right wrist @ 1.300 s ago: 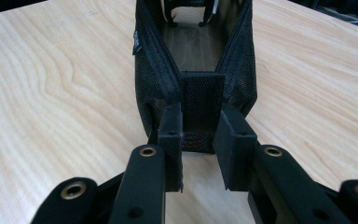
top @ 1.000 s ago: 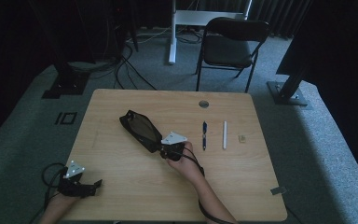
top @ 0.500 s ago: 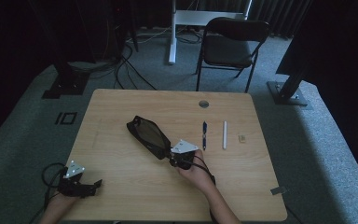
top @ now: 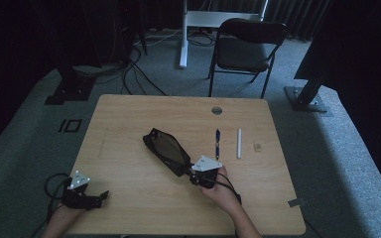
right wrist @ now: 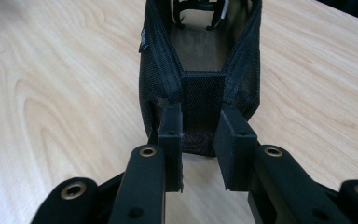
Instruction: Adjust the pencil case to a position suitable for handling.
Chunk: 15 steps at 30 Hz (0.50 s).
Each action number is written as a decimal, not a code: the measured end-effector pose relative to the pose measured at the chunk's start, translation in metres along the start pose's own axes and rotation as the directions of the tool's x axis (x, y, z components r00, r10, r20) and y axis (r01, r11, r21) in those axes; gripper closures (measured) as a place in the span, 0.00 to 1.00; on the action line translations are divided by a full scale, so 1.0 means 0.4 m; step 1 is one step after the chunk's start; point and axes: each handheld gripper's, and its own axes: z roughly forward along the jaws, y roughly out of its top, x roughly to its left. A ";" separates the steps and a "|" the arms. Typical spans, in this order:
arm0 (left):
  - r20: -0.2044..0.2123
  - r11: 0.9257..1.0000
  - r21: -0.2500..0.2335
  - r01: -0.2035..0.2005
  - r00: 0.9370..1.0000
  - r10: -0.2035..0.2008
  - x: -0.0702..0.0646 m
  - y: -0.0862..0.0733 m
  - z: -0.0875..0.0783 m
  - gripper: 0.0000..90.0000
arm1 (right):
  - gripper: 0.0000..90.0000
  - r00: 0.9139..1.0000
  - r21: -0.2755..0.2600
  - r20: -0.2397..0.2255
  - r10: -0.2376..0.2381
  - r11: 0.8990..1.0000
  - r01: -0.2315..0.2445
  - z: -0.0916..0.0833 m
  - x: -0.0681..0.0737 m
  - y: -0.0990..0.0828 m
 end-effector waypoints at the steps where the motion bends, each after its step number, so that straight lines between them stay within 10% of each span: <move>1: 0.000 1.000 0.000 0.000 1.000 0.000 0.000 0.000 0.000 0.00 | 0.81 1.000 -0.002 0.003 0.000 1.000 0.000 -0.006 0.000 -0.003; 15: 0.000 1.000 0.000 0.000 1.000 0.000 0.000 0.000 0.000 0.00 | 0.81 1.000 0.023 0.013 0.001 1.000 -0.001 -0.081 -0.010 -0.063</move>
